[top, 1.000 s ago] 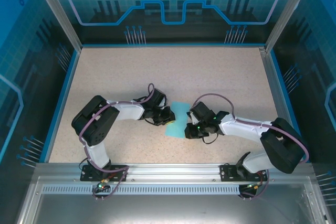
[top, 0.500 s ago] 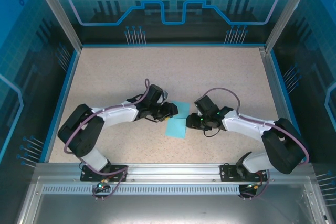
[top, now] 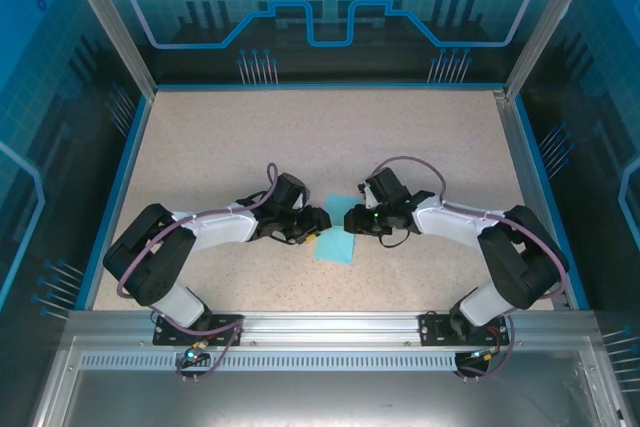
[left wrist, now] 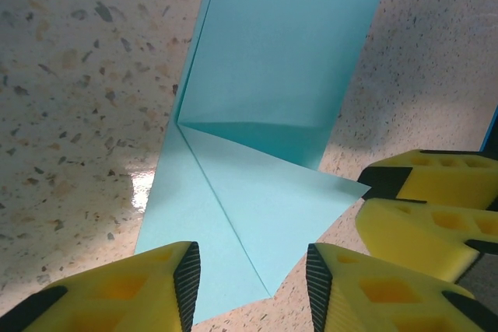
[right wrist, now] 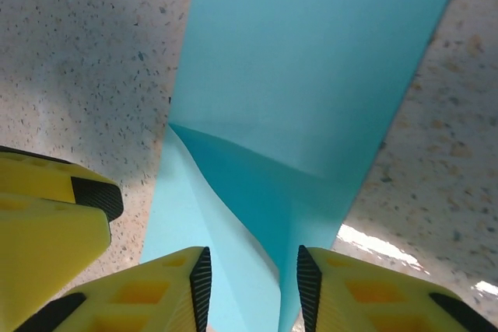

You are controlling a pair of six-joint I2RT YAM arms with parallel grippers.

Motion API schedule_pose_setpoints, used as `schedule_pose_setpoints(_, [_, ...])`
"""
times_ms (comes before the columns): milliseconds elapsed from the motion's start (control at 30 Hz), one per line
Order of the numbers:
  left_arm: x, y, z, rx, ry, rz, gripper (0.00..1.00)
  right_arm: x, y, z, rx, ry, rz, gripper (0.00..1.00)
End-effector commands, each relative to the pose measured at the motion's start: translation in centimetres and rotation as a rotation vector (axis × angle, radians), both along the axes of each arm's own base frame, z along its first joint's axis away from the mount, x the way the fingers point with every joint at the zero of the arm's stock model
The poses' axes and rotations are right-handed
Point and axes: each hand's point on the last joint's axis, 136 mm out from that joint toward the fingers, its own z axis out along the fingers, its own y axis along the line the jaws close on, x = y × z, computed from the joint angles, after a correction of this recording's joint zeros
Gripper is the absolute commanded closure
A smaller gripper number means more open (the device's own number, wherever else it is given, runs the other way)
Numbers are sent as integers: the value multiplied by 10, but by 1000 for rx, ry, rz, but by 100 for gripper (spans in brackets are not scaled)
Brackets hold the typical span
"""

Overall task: Fold a paper plane with a square sheet of paper (pick it up from the middle)
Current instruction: Turn over the paper at the center of the table.

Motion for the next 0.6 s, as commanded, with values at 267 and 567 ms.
schedule_pose_setpoints(267, [-2, -12, -4, -18, 30, -22, 60, 11, -9, -18, -66, 48, -27, 87])
schedule_pose_setpoints(567, [3, -24, -1, -58, 14, -63, 61, 10, -14, -22, -68, 55, -43, 88])
